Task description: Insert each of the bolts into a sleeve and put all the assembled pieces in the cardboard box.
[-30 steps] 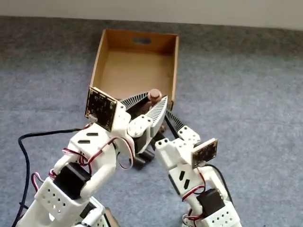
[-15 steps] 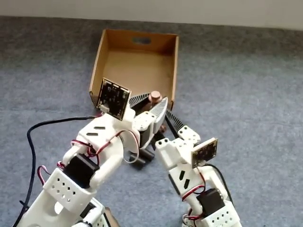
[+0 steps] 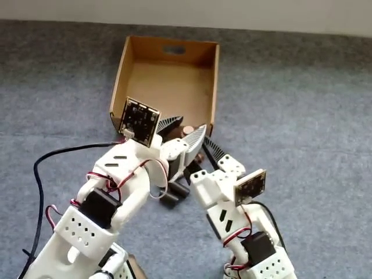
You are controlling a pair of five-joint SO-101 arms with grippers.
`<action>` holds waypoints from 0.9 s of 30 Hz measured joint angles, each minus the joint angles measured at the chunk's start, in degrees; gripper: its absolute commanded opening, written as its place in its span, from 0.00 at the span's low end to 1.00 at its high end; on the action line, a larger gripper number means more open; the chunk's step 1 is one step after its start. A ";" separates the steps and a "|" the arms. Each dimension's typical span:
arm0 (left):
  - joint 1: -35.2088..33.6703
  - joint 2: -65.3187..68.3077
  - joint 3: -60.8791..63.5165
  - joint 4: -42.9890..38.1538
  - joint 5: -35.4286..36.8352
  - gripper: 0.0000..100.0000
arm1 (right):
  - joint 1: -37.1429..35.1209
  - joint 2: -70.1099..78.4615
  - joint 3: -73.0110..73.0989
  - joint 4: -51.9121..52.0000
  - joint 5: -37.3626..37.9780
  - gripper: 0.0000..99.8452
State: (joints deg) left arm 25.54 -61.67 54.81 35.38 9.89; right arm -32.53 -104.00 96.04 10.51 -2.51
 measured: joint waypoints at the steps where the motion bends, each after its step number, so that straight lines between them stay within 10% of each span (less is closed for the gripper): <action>1: -0.09 0.00 0.18 0.00 0.00 0.17 | 0.00 0.00 0.00 0.09 0.00 0.01; 23: -0.88 0.00 -12.48 0.09 -0.18 0.16 | 0.00 0.00 0.00 0.18 0.00 0.01; 27: -3.87 0.00 -12.48 1.05 -0.18 0.02 | 0.00 0.00 0.00 0.18 0.00 0.01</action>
State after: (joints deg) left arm 21.67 -61.67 42.33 36.44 9.71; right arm -32.53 -104.00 96.04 10.68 -2.51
